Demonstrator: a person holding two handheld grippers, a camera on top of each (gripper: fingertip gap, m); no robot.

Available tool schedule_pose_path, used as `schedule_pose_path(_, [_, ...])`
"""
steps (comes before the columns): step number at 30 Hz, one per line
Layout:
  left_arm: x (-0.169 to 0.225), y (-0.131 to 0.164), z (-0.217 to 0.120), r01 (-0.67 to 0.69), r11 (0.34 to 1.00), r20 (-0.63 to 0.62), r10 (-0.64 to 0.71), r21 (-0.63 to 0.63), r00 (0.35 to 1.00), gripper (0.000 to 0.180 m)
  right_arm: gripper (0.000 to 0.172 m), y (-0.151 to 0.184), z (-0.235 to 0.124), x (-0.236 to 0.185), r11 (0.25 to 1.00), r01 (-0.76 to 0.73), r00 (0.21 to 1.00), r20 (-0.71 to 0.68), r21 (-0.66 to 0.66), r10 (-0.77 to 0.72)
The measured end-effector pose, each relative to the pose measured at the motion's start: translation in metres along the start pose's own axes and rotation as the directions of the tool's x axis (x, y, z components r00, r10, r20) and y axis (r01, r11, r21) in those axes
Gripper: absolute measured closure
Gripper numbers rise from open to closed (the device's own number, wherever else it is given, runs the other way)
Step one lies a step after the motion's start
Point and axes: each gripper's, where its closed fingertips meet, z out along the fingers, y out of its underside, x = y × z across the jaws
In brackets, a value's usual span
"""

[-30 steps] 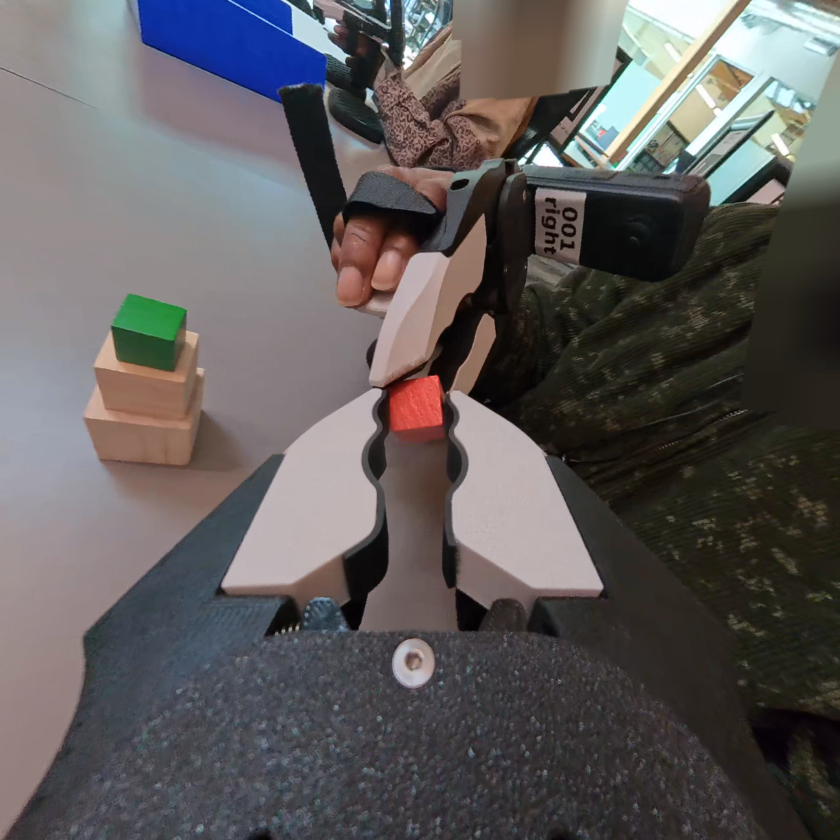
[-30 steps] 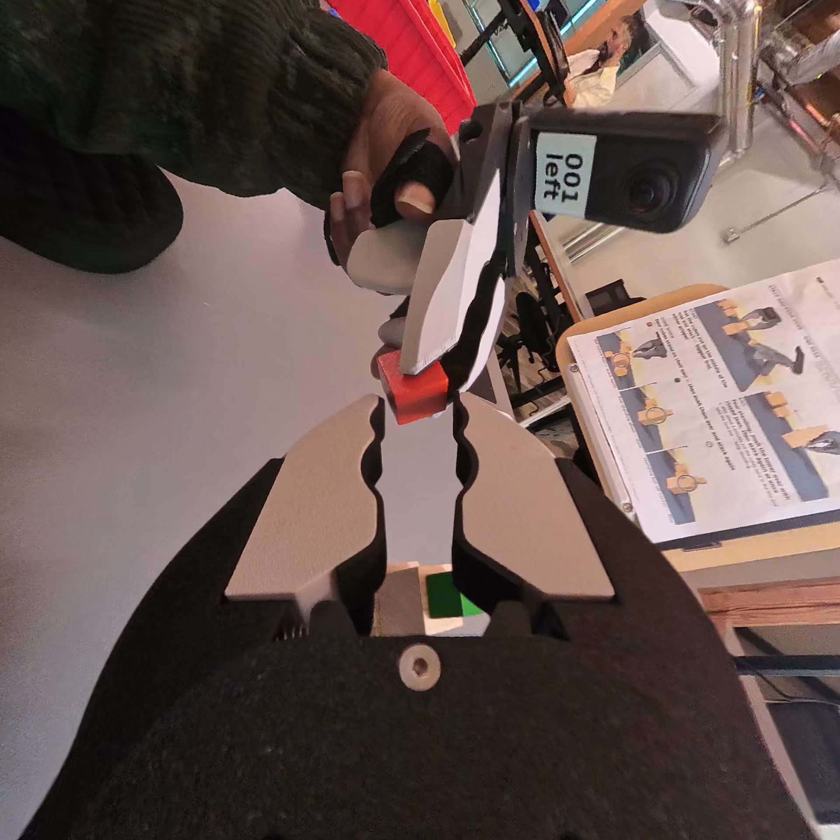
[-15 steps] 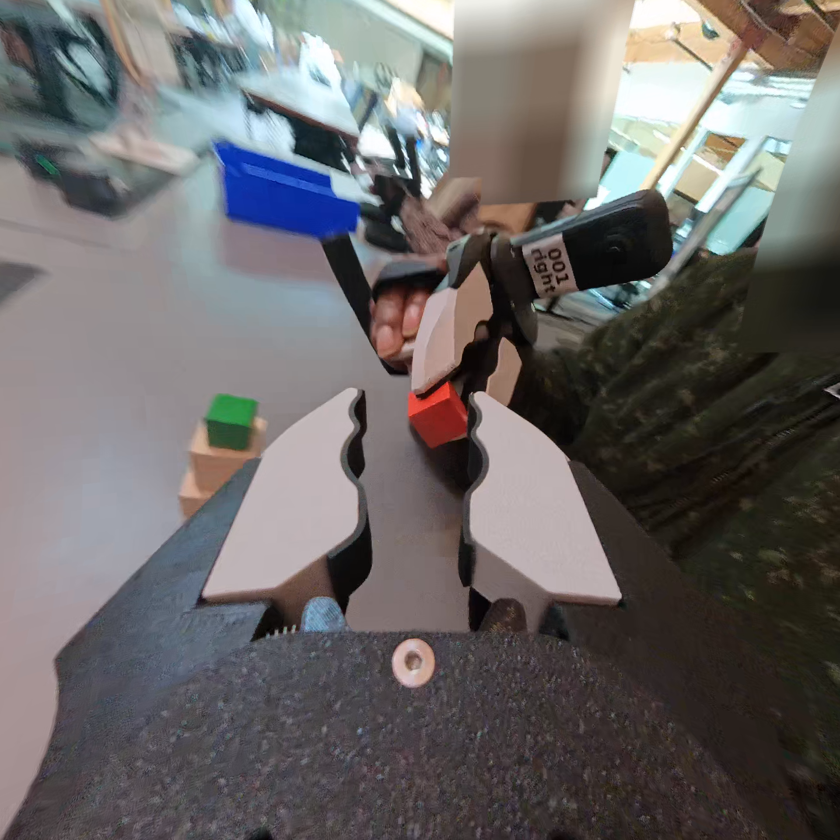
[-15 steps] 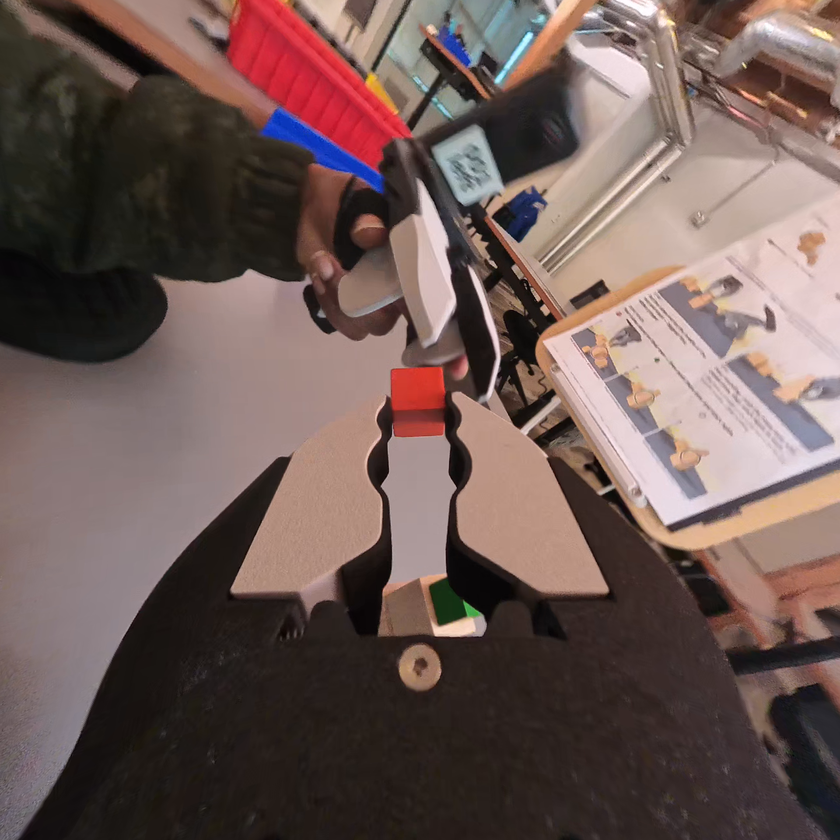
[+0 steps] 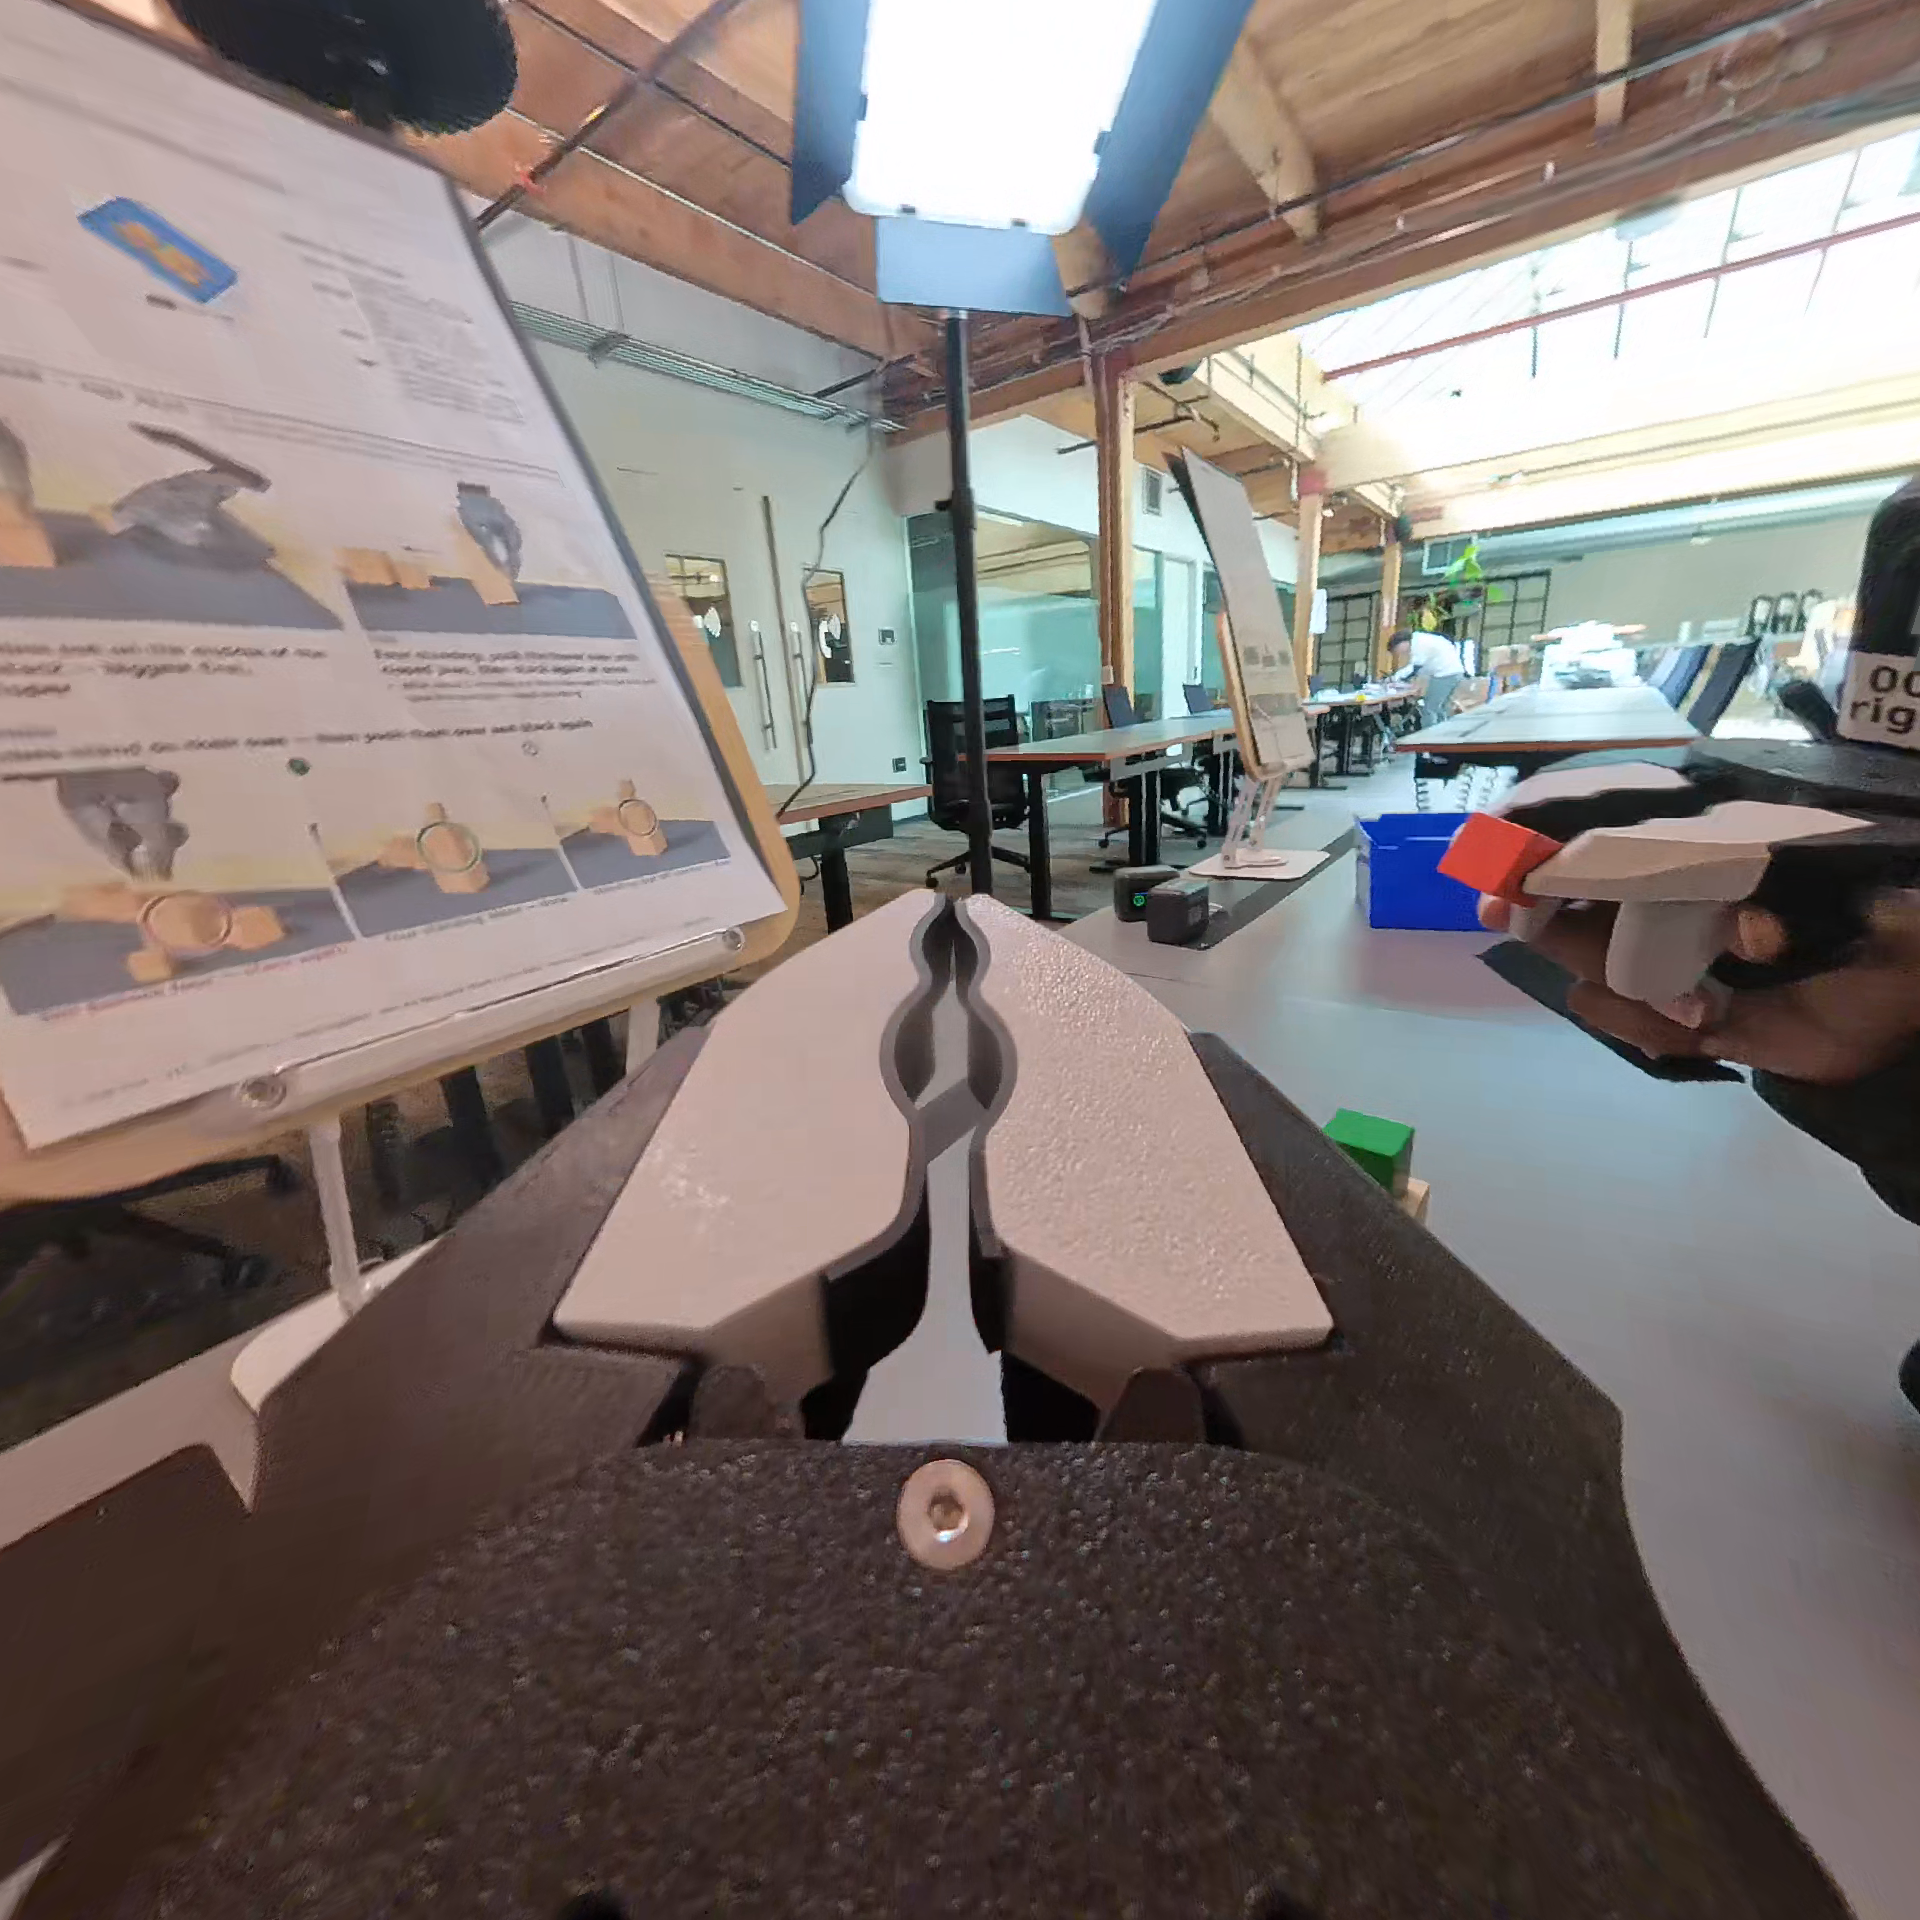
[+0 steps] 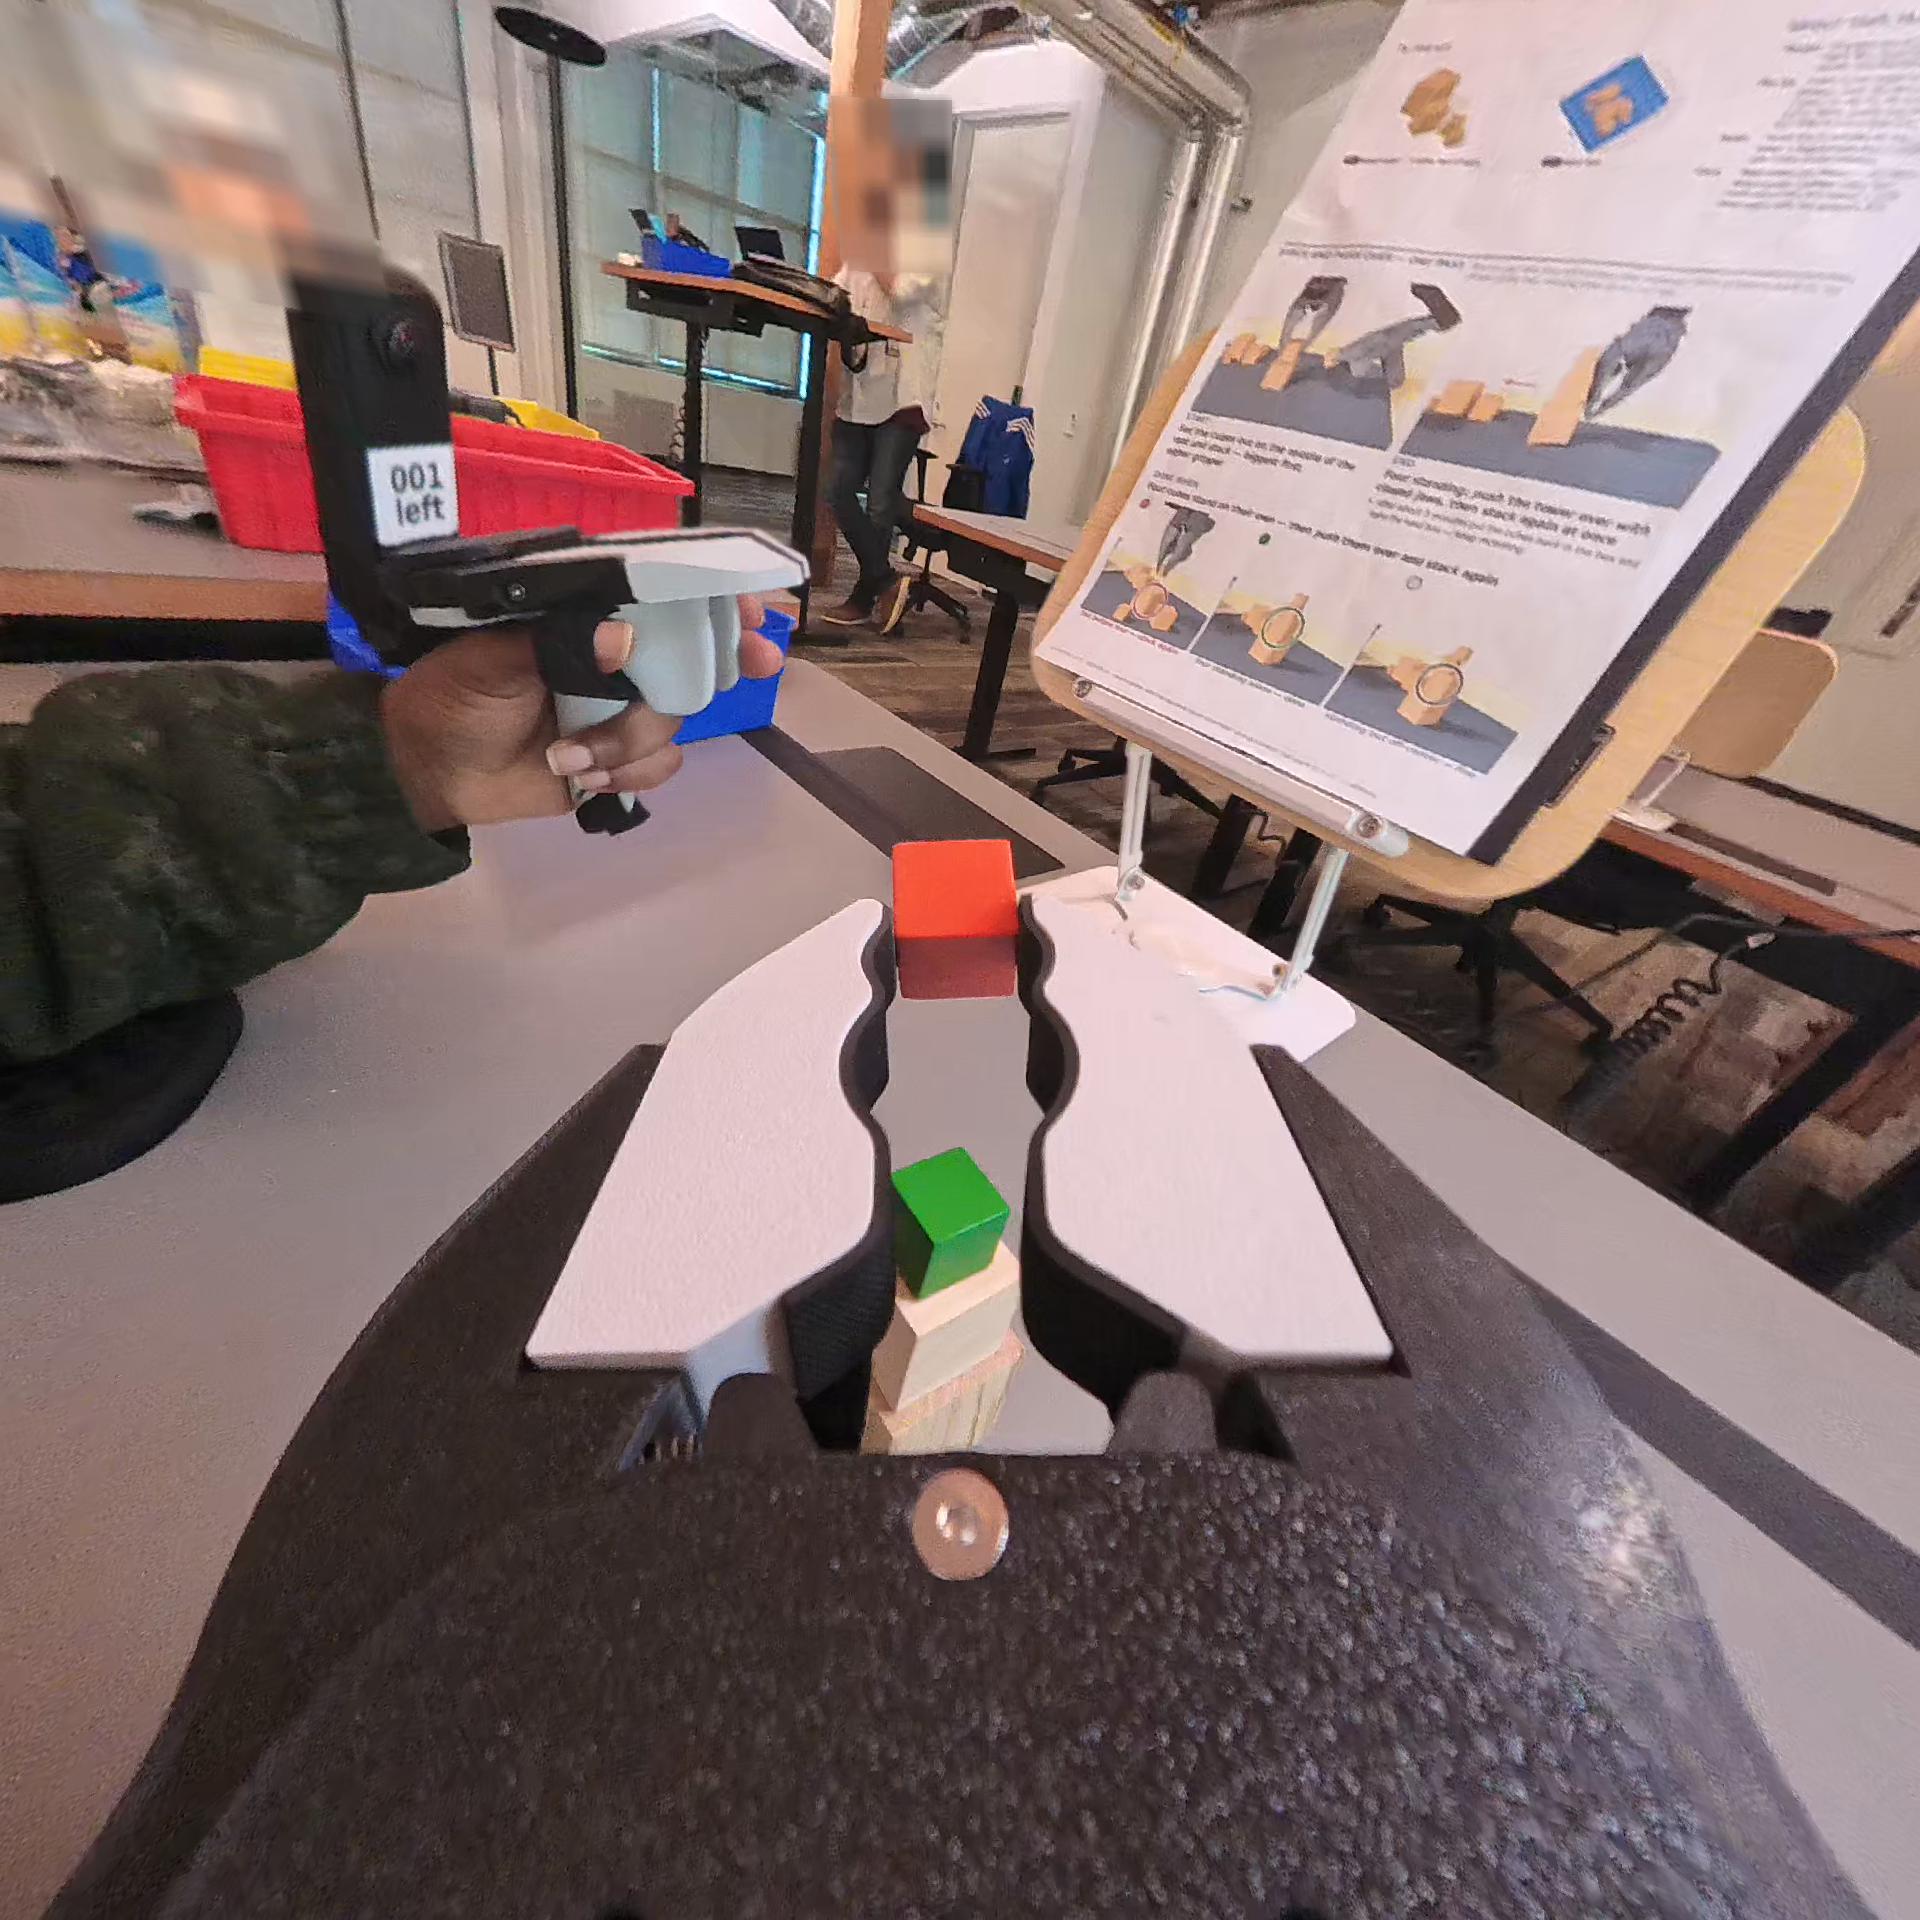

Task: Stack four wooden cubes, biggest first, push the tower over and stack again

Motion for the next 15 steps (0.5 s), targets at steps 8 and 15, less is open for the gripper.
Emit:
schedule_pose_path(8, [-0.042,0.035,-0.027,0.106,0.994,0.206,-0.101,-0.013,0.973,0.180,0.150,-0.006,-0.013,0.035,0.991,-0.130,0.992,-0.002,-0.035,0.130])
schedule_pose_path(15, [-0.057,0.068,-0.044,0.143,0.987,0.270,-0.117,-0.078,0.956,0.180,0.150,0.008,0.006,0.043,0.960,-0.245,0.956,0.130,-0.135,0.263])
